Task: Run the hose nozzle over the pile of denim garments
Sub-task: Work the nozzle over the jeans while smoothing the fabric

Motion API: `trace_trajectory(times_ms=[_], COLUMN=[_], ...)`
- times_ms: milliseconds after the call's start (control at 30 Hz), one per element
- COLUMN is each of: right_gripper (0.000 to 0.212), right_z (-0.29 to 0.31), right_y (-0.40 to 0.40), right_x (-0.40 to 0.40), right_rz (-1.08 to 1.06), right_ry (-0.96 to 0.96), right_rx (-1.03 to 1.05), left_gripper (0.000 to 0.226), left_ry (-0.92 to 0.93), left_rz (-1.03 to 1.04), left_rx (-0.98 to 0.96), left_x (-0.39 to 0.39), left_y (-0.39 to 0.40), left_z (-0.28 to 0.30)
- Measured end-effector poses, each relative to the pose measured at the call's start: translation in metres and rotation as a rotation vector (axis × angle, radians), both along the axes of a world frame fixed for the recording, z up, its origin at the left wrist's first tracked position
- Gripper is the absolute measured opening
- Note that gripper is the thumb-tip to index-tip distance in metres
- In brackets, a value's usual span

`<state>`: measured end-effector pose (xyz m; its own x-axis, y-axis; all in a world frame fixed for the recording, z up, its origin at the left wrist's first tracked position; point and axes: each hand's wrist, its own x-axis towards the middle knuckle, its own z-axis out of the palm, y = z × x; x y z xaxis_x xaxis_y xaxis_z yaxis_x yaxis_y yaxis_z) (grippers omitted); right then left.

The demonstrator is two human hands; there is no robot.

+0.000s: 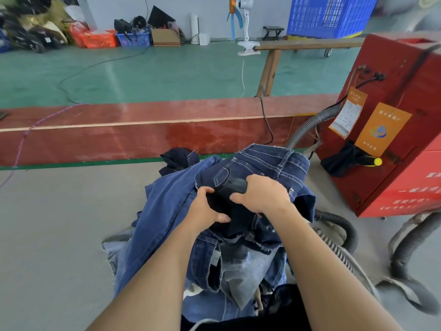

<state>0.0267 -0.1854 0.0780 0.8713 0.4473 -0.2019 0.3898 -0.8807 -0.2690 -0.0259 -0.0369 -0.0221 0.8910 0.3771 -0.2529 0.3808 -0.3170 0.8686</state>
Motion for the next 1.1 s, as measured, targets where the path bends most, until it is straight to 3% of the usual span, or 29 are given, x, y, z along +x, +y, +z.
trace_trajectory(times_ms=[133, 300, 367, 500, 633, 733, 967, 1100], right_gripper=[0.04, 0.039, 0.036, 0.037, 0.036, 0.037, 0.039, 0.037], right_z=[-0.001, 0.028, 0.032, 0.024, 0.009, 0.001, 0.022, 0.029], right_y=[0.001, -0.013, -0.018, -0.017, -0.005, 0.001, -0.008, -0.018], right_x=[0.004, 0.011, 0.009, 0.003, -0.001, -0.001, 0.008, 0.006], right_rz=[-0.115, -0.164, -0.135, -0.043, 0.011, -0.039, -0.152, -0.081], right_ry=[-0.002, -0.147, -0.096, 0.09, 0.106, 0.052, -0.097, 0.006], right_rx=[0.201, 0.434, 0.413, 0.181, 0.011, 0.057, 0.382, 0.329], left_gripper=[0.08, 0.079, 0.079, 0.079, 0.078, 0.079, 0.079, 0.079], left_ry=[-0.012, -0.037, -0.035, -0.019, 0.003, -0.006, -0.039, -0.036], left_rz=[-0.006, -0.034, -0.026, -0.008, -0.003, 0.006, -0.033, -0.019], left_rx=[0.004, 0.02, 0.024, 0.026, 0.017, -0.001, 0.006, 0.012], left_x=[-0.002, -0.004, -0.003, -0.001, 0.0, 0.0, -0.004, -0.003], left_y=[-0.001, 0.0, -0.001, -0.002, -0.001, -0.001, -0.001, -0.001], left_z=[0.002, 0.001, 0.001, 0.001, 0.001, 0.001, 0.002, 0.002])
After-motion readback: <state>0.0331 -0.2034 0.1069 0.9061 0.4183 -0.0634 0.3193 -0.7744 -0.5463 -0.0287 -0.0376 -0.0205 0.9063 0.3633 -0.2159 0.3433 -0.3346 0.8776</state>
